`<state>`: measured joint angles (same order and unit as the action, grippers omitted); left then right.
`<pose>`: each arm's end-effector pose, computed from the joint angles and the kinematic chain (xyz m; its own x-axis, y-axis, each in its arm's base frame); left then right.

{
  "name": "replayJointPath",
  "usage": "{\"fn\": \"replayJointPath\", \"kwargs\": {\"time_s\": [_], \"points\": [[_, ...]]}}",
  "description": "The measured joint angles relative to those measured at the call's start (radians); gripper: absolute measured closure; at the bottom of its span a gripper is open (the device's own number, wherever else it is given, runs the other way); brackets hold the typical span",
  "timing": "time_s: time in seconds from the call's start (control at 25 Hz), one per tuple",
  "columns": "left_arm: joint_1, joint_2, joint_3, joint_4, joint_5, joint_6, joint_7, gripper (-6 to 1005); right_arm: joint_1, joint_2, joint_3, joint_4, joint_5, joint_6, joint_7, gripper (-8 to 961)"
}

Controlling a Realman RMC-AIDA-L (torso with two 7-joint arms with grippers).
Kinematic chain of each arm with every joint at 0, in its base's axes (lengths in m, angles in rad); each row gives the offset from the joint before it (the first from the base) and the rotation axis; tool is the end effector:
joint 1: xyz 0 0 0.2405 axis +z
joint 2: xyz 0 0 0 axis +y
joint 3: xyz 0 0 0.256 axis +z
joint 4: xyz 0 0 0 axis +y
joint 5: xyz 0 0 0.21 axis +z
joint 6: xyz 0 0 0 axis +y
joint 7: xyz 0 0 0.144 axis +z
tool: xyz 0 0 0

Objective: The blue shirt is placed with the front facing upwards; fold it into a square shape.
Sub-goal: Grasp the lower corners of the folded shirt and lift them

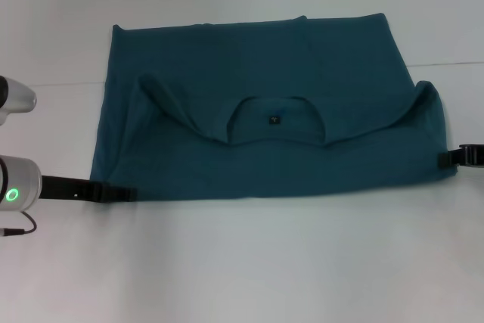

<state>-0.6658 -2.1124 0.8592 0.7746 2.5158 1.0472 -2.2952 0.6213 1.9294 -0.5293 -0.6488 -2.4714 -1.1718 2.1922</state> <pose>-0.2787 0.3999 -0.0093 0.5344 0.7964 0.2831 0.8098 -0.3865 -0.4414 0.3471 0.3843 0.0782 0.3509 -0.8150 -0.4612 -0.9116 -0.1847 -0.3672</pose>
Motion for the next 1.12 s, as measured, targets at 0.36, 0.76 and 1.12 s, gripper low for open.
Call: {"fn": "replayJointPath", "kwargs": {"time_s": [0.36,0.76,1.12], "points": [[-0.003,0.003,-0.007,-0.015,0.006,-0.023,-0.001,120,-0.002,0.002,-0.001,0.0,0.0,-0.002,0.0,891],[0.002,0.003,-0.009,-0.017,0.012,-0.026,-0.001,131,-0.002,0.008,-0.009,0.0,0.0,-0.002,-0.003,891],[-0.004,0.002,-0.006,-0.027,0.012,-0.028,0.003,140,-0.002,0.008,-0.014,0.0,0.0,0.0,-0.003,890]]}}
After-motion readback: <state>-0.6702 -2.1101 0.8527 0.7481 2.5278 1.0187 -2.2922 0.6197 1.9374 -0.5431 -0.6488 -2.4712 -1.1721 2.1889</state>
